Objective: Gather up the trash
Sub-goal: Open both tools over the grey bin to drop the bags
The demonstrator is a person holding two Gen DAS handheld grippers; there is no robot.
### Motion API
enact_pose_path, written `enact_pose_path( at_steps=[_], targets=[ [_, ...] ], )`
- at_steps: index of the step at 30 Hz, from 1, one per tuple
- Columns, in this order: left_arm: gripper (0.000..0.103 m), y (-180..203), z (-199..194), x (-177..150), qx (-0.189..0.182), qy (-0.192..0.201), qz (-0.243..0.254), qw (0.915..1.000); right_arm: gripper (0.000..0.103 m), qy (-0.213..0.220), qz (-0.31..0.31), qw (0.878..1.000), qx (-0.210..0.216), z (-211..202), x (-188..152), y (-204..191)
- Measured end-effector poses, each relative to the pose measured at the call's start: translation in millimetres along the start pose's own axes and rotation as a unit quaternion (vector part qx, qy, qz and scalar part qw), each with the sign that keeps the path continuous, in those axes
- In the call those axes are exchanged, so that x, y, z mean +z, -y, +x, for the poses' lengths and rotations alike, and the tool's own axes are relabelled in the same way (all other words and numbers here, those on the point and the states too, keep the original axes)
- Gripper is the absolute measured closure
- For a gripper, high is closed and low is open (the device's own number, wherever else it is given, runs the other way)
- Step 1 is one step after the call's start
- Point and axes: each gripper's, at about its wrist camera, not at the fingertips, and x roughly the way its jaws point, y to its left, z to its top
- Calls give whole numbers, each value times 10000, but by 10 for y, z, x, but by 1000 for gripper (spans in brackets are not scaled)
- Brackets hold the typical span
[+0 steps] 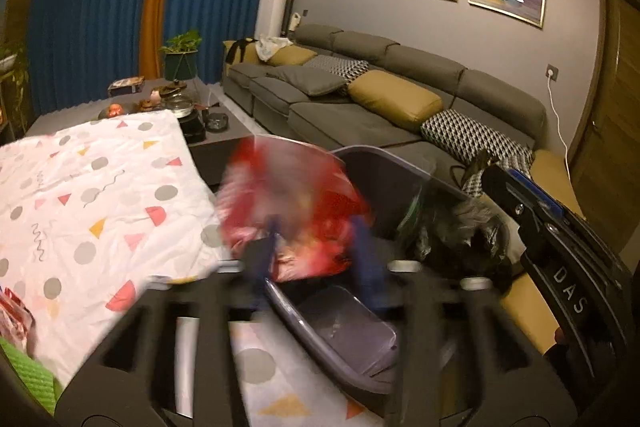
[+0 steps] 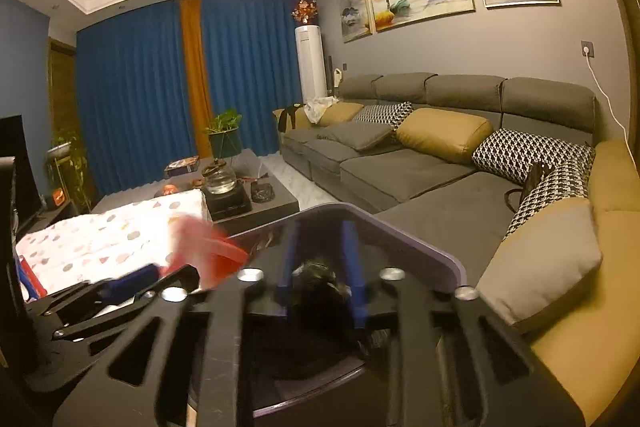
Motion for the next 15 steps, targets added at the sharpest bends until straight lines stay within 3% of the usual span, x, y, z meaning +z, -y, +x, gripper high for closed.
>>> enact_pose_path(
  at_steps=[1, 7, 15],
  targets=[
    [34, -48, -35, -2, 67, 81, -103, 9999, 70, 8, 7, 10000, -5, -7, -4, 6],
    [12, -225, -261, -18, 503, 299, -368, 9976, 58, 55, 89, 9999, -42, -98, 11, 19],
    [6, -352, -778, -158, 990, 477, -485, 9928, 24, 209, 131, 9997, -61, -455, -59, -65]
  ],
)
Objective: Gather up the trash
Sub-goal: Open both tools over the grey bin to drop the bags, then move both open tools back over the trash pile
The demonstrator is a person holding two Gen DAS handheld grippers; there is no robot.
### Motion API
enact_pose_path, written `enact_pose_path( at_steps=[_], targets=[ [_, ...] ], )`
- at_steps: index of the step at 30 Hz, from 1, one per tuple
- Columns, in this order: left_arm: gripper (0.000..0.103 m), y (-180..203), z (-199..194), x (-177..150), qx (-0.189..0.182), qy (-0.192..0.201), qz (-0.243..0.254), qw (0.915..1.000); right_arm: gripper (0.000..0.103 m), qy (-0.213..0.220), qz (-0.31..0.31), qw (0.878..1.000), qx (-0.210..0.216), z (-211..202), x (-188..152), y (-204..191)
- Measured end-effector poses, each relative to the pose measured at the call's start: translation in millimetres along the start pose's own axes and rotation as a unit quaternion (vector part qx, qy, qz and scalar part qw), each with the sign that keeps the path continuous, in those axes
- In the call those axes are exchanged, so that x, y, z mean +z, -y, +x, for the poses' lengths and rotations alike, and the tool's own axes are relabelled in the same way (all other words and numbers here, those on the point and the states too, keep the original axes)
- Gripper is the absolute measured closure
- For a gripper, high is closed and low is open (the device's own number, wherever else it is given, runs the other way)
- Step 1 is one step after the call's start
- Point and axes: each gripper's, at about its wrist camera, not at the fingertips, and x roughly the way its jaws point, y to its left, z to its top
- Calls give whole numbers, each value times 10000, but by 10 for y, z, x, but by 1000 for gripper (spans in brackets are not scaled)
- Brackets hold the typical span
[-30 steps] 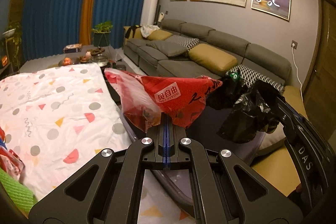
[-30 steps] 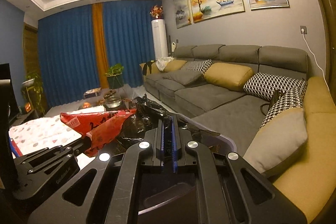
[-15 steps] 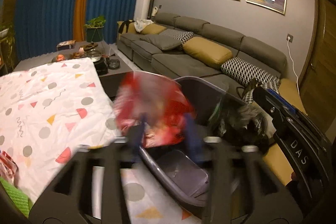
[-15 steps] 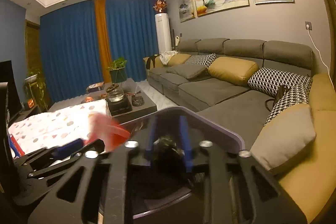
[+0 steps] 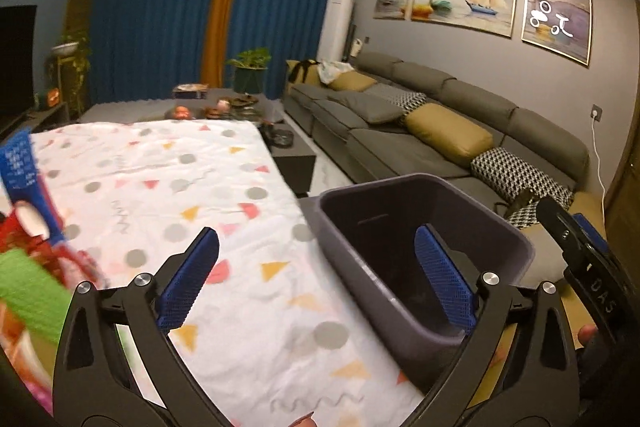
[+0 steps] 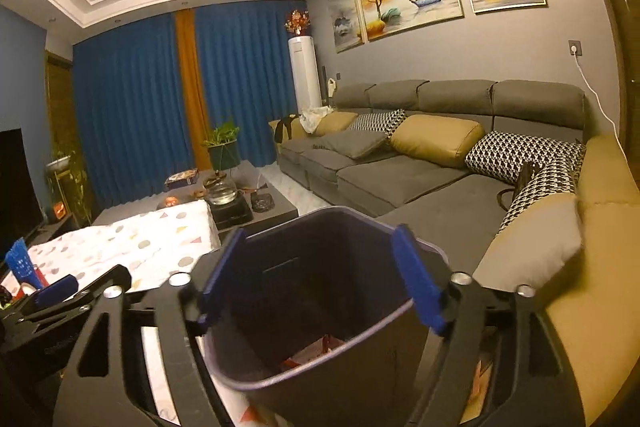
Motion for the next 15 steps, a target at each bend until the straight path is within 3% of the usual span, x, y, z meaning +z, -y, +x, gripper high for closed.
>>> enact_pose_path(
  at_steps=[4, 15],
  targets=[
    [6, -131, -351, -70, 135, 149, -19, 9998, 19, 51, -151, 9998, 106, -252, -84, -142],
    [6, -662, -1233, -309, 665, 478, -59, 9966, 15, 155, -310, 9970, 698, -865, -311, -644]
  ],
)
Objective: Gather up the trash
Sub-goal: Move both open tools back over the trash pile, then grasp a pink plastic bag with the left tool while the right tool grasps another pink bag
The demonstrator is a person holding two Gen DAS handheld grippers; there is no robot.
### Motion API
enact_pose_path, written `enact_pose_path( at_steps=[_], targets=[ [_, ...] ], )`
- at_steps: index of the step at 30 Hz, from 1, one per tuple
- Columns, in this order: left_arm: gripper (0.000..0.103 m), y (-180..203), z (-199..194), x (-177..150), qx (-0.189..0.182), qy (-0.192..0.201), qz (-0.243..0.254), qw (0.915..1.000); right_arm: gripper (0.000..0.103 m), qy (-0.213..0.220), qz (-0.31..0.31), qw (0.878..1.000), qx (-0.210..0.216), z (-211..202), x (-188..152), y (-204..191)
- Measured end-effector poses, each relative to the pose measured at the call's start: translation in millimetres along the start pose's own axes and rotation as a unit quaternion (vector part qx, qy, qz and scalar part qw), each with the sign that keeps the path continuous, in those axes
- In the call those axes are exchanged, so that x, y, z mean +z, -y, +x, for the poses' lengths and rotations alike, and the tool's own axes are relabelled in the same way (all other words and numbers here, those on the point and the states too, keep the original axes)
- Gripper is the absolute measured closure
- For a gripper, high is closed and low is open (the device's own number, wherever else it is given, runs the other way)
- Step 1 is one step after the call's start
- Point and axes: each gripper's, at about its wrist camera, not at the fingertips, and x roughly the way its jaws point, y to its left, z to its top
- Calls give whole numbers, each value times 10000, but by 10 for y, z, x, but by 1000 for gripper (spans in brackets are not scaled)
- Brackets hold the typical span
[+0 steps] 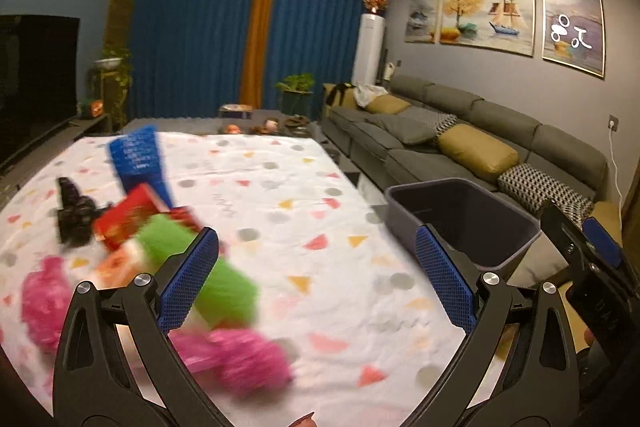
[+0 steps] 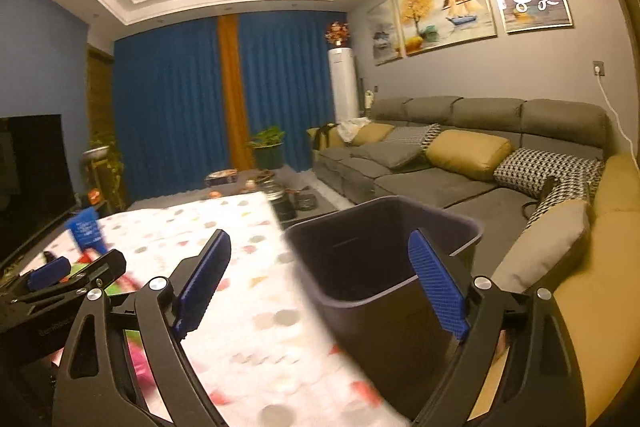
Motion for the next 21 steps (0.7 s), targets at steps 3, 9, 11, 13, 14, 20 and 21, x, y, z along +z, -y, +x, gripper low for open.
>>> enact_pose_path(
  at_steps=[3, 9, 11, 13, 14, 20, 21],
  targets=[
    [6, -247, -168, -45, 279, 35, -68, 9996, 15, -91, -45, 9997, 237, -79, -88, -207],
    [6, -791, -484, -180, 902, 155, -45, 9958, 15, -215, -162, 9977, 621, -263, -288, -593],
    [6, -1002, -581, -259, 1135, 211, -73, 9933, 15, -254, -172, 9971, 693, -292, -341, -682],
    [6, -1244, -658, -326, 1297, 186, -241, 9911, 15, -305, -134, 9966, 749, -305, -391, -778],
    [6, -1303, -683, -340, 1337, 173, -302, 9904, 15, -340, -127, 9963, 776, -306, -409, -819],
    [6, -1758, -846, -525, 1623, 61, -382, 9860, 15, -512, -213, 9946, 873, -314, -567, -1026],
    [6, -1776, -854, -550, 1640, 28, -402, 9856, 15, -536, -236, 9944, 884, -311, -586, -1060]
  ],
)
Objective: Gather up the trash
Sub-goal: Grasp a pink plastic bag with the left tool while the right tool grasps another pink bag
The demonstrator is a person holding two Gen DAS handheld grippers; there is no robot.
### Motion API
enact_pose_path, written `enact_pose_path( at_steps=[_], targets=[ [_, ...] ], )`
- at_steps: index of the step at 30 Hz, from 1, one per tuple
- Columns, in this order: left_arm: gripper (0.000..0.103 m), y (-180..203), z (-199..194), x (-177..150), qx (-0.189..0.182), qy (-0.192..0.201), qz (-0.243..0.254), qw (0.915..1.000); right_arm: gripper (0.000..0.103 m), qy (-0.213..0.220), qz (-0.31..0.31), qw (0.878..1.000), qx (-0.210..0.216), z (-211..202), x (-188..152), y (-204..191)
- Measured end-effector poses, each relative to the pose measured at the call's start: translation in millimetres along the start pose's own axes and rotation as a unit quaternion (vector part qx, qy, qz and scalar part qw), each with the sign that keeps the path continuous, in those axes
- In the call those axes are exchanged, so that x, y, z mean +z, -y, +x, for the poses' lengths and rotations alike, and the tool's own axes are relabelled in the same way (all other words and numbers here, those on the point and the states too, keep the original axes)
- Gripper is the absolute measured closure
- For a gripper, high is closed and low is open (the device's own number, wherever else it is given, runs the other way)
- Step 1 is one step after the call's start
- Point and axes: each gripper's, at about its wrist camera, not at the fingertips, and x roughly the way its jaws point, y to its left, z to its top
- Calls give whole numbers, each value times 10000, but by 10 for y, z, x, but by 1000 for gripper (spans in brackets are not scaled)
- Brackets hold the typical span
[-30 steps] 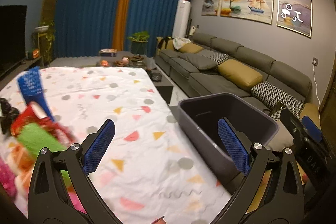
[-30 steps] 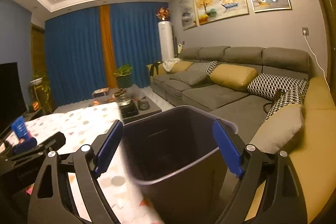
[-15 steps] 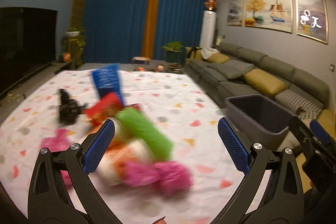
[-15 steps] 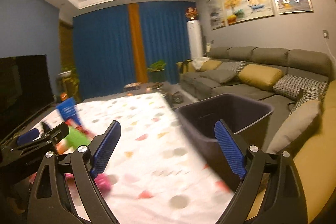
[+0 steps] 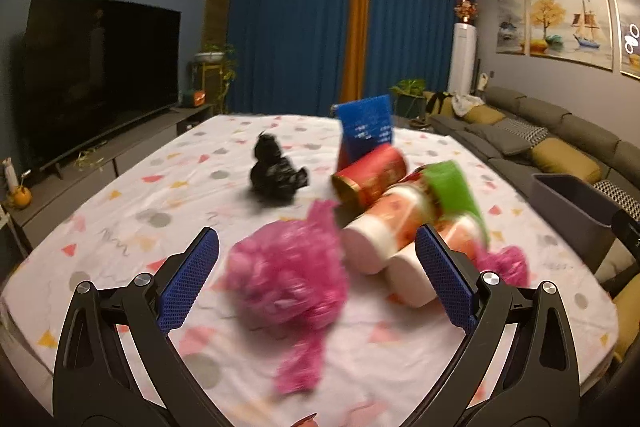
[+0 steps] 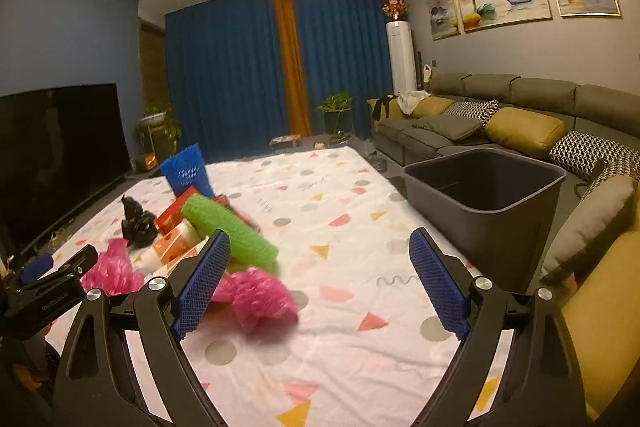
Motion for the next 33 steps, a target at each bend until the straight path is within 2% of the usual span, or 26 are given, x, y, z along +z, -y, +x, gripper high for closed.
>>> enact_pose_path(
  at_steps=[5, 11, 15, 17, 19, 20, 22, 25, 28, 31, 33],
  targets=[
    [6, -165, 107, -48, -23, -241, -101, 9997, 15, -71, -96, 9999, 37, 41, -42, -129],
    [20, -163, 277, -67, -131, -548, 13, 9984, 15, -167, -145, 9997, 56, 119, -62, -198],
    [41, -174, 407, -97, -211, -852, 75, 9961, 15, -278, -190, 9994, 72, 183, -89, -236],
    [48, -171, 473, -121, -218, -1030, 133, 9943, 15, -344, -219, 9991, 89, 221, -113, -254],
    [57, -198, 535, -141, -390, -1207, 57, 9919, 15, -417, -241, 9988, 114, 264, -133, -270],
    [59, -217, 548, -142, -441, -1239, 1, 9913, 15, -460, -255, 9985, 125, 291, -148, -282],
    [71, -239, 558, -145, -527, -1268, -44, 9905, 16, -549, -289, 9980, 136, 341, -177, -300],
    [80, -244, 563, -145, -572, -1254, -27, 9905, 21, -704, -337, 9968, 157, 430, -213, -330],
    [87, -258, 564, -145, -631, -1227, -70, 9904, 27, -812, -355, 9959, 165, 509, -241, -346],
    [91, -274, 550, -140, -688, -1162, -109, 9908, 37, -940, -363, 9948, 176, 601, -256, -352],
    [91, -283, 523, -126, -697, -1095, -118, 9915, 39, -996, -360, 9942, 204, 643, -262, -350]
  ],
)
